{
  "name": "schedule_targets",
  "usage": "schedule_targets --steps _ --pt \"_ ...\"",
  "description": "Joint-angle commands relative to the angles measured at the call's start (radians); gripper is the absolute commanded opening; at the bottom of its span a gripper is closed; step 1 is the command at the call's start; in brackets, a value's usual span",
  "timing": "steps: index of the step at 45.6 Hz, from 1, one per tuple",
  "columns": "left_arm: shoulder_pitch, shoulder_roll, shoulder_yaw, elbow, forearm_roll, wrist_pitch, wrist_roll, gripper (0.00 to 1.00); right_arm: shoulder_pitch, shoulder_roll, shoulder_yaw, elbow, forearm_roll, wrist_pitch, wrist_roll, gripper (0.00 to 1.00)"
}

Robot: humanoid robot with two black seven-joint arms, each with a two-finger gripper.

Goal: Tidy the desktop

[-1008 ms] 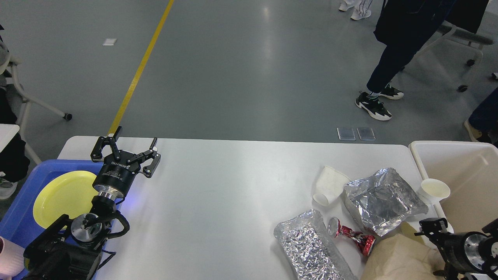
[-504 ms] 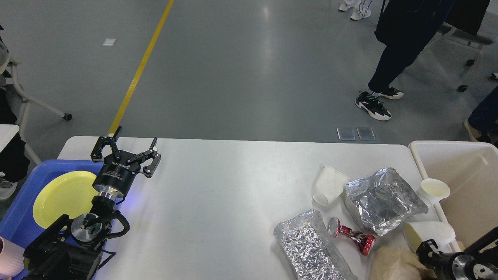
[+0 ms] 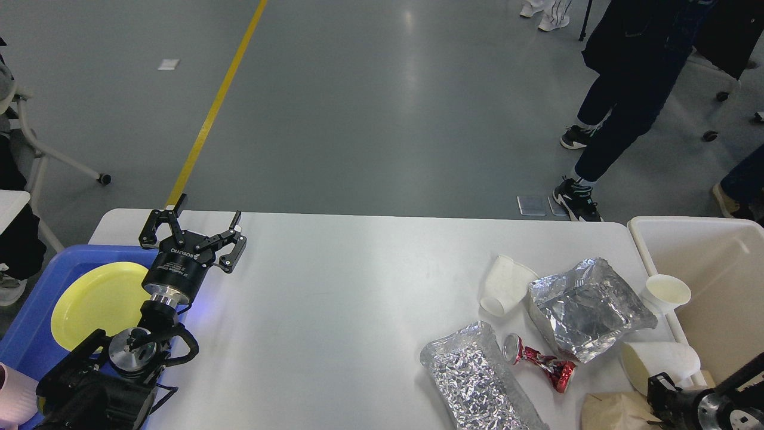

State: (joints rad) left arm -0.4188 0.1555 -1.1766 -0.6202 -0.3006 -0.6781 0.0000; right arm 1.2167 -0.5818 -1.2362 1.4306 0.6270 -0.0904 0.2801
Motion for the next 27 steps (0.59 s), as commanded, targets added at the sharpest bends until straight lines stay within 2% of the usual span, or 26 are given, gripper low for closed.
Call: schedule_targets --steps 1,9,16,23,27 --pt "0.000 -0.001 0.000 0.000 0.000 0.000 0.000 0.96 0.007 -0.027 -0.035 0.027 -0.075 0.004 0.001 0.00" --pt "0.000 -0.001 0.000 -0.001 0.000 0.000 0.000 0.96 0.029 -0.079 -0.149 0.050 -0.275 0.008 0.002 0.00" --pt "0.000 0.001 0.000 -0.001 0.000 0.000 0.000 0.96 0.087 -0.174 -0.239 0.057 -0.427 0.009 0.002 0.00" --pt "0.000 -0.001 0.000 0.000 0.000 0.000 0.000 0.96 0.251 -0.259 -0.350 0.051 -0.582 0.020 0.002 0.00" --pt "0.000 0.001 -0.001 0.000 0.000 0.000 0.000 0.96 0.380 -0.266 -0.405 0.037 -0.616 0.049 0.002 0.00"
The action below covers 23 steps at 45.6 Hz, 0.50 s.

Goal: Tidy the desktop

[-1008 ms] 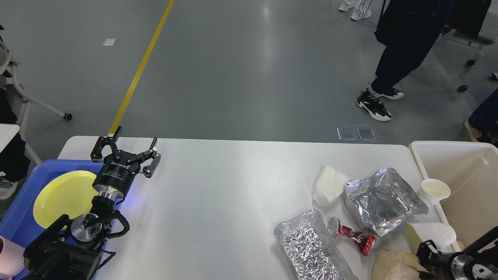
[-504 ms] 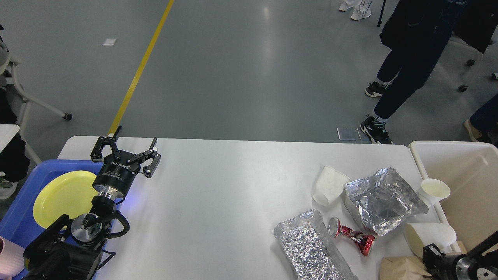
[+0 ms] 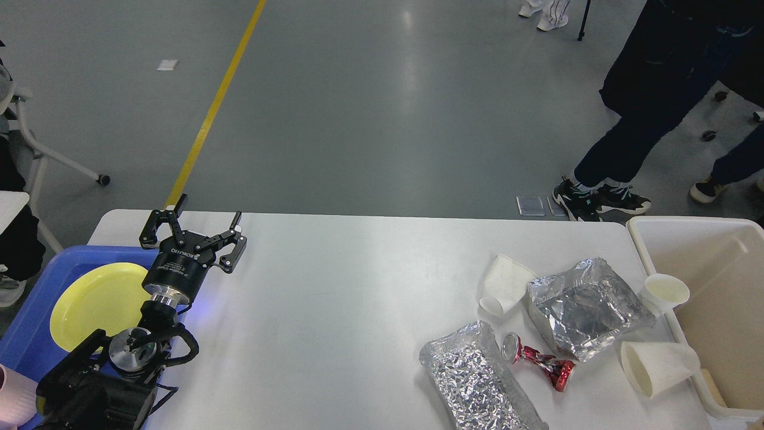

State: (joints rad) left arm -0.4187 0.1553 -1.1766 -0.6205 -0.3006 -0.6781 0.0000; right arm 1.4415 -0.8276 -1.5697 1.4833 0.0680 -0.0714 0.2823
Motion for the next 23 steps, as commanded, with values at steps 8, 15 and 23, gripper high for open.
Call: schedule_targets --steps 8,15,23 --pt "0.000 0.001 -0.001 0.001 0.000 0.000 0.000 0.96 0.457 0.030 -0.093 -0.034 -0.070 0.231 -0.005 0.00" --pt "0.001 0.001 -0.001 -0.001 0.000 0.000 0.000 0.96 0.715 0.232 -0.073 -0.043 -0.070 0.425 -0.003 0.00" --pt "0.005 0.001 -0.003 0.001 0.000 0.000 0.000 0.96 0.813 0.487 -0.012 -0.041 -0.106 0.447 0.000 0.00"
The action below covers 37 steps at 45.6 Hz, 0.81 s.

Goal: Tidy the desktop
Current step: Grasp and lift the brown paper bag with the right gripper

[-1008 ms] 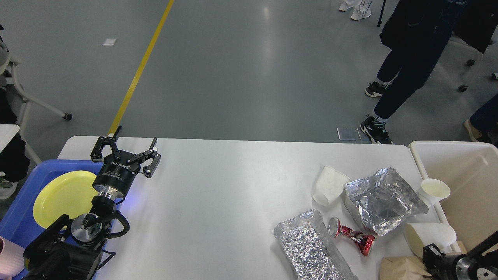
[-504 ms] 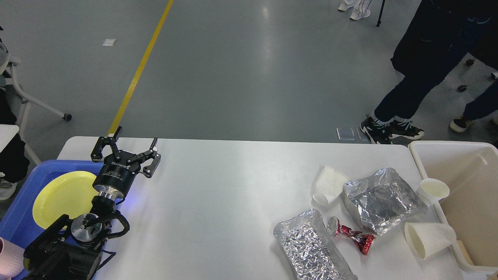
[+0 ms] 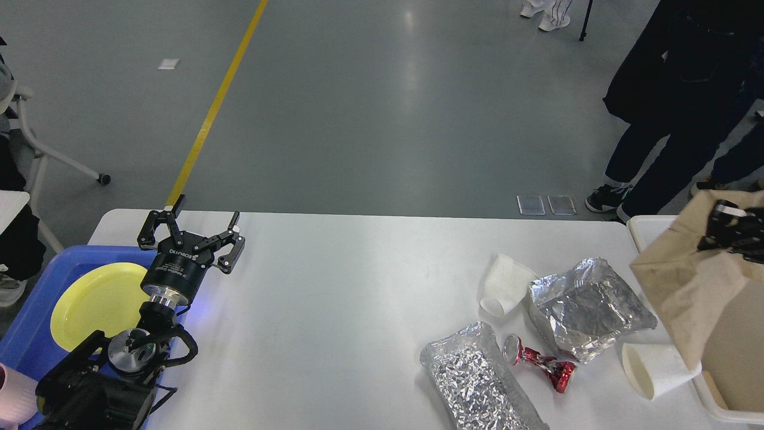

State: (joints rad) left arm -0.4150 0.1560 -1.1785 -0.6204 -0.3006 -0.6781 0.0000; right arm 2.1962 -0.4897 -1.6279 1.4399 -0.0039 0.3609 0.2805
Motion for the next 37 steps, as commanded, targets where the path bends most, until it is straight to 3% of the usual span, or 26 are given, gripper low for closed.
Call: schedule_targets --steps 1,8,15,25,32,37 --pt "0.002 -0.001 -0.001 0.001 0.000 0.000 0.000 0.96 0.066 0.163 0.069 0.004 -0.053 0.018 0.002 0.00" --pt "0.002 -0.001 -0.001 0.001 0.000 0.000 0.000 0.96 0.096 0.270 0.204 0.033 -0.128 0.099 0.005 0.00" --pt "0.002 -0.001 -0.001 -0.001 0.000 0.000 0.000 0.96 0.123 0.299 0.355 0.063 -0.128 0.193 0.005 0.00" --pt "0.002 -0.001 0.000 0.001 0.000 0.000 0.000 0.96 0.102 0.301 0.398 0.085 -0.130 0.185 0.002 0.00" --pt "0.001 -0.001 0.000 0.001 0.000 0.000 0.000 0.96 0.047 0.235 0.310 -0.013 -0.133 0.182 0.002 0.00" --pt "0.002 -0.001 0.000 0.001 0.000 0.000 0.000 0.96 -0.055 0.169 0.244 -0.172 -0.125 0.165 0.000 0.00"
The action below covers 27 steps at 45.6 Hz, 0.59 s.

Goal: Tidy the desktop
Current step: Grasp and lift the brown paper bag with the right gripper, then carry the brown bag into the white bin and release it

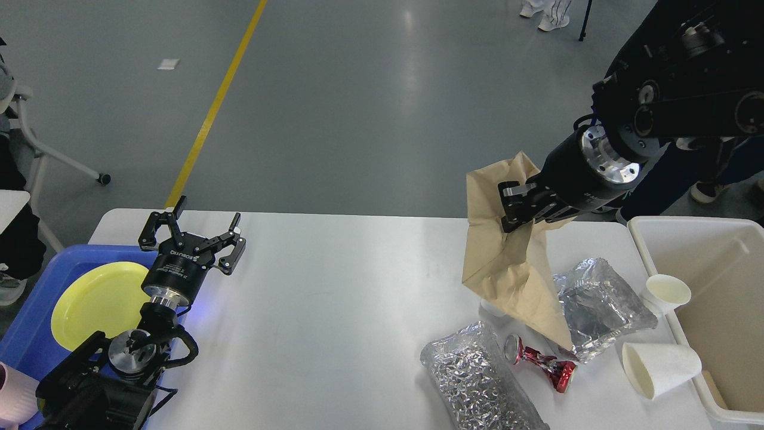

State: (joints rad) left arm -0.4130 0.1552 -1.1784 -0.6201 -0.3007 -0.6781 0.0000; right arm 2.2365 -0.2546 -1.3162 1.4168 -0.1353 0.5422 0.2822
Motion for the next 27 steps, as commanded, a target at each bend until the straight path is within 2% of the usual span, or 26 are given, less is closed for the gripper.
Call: schedule_targets --steps 1,15,27 --pt "-0.001 0.000 0.000 0.000 0.000 0.000 0.000 0.96 -0.122 -0.084 -0.081 -0.183 0.006 -0.021 -0.001 0.00" --pt "0.000 0.000 -0.001 0.000 0.000 0.000 0.000 0.96 -0.633 -0.304 -0.037 -0.763 0.014 -0.047 -0.001 0.00" --pt "0.000 0.001 -0.001 0.000 0.000 0.000 0.000 0.96 -1.135 -0.321 0.172 -1.185 0.138 -0.128 -0.005 0.00"
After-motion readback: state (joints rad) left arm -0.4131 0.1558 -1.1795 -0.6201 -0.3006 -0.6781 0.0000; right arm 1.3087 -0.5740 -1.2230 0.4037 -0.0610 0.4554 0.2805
